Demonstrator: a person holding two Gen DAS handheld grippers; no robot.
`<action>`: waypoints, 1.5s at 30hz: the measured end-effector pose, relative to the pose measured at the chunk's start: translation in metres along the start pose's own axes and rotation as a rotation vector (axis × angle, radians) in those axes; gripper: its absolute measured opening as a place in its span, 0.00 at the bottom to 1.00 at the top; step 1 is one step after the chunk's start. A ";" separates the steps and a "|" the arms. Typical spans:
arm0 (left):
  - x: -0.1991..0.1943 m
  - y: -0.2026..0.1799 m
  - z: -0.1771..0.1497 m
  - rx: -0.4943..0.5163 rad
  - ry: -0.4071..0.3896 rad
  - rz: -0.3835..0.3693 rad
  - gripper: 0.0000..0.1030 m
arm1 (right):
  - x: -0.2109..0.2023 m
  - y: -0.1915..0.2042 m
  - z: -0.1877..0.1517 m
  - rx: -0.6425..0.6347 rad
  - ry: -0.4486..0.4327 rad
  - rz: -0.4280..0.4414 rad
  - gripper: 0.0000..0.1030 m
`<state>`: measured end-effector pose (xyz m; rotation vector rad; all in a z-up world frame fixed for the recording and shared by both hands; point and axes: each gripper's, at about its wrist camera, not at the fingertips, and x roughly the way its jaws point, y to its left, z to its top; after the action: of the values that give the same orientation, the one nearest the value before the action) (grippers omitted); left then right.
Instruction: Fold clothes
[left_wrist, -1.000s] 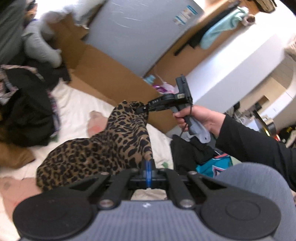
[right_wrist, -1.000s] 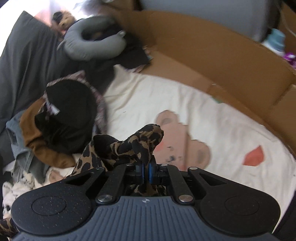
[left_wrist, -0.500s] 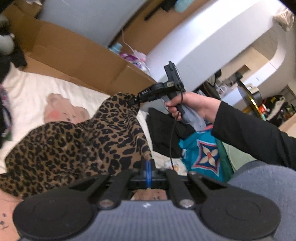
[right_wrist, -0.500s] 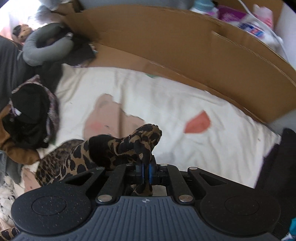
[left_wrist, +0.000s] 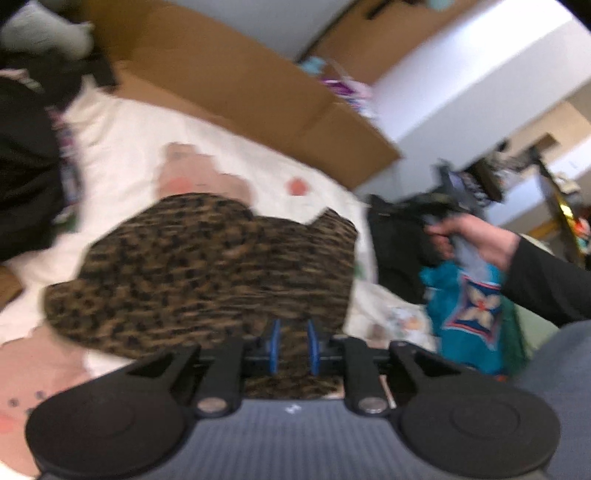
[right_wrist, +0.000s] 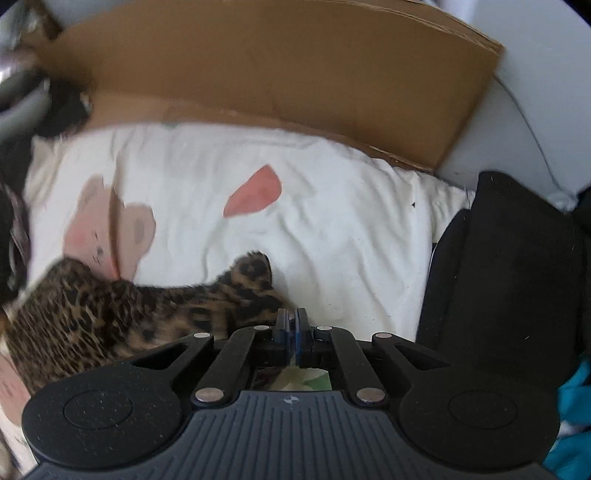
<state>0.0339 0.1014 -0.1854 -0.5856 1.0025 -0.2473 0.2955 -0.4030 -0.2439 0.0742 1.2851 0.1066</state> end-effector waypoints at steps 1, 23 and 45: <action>0.000 0.008 0.001 -0.013 -0.005 0.028 0.32 | -0.002 -0.006 -0.004 0.025 -0.020 0.014 0.03; 0.060 0.122 0.022 -0.100 -0.003 0.365 0.62 | 0.031 -0.021 -0.181 0.283 -0.001 0.268 0.49; 0.112 0.178 0.005 -0.259 0.057 0.424 0.75 | 0.056 0.014 -0.263 0.219 0.131 0.366 0.00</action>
<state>0.0849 0.1985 -0.3654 -0.5866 1.1977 0.2458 0.0578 -0.3837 -0.3691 0.4979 1.3993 0.2882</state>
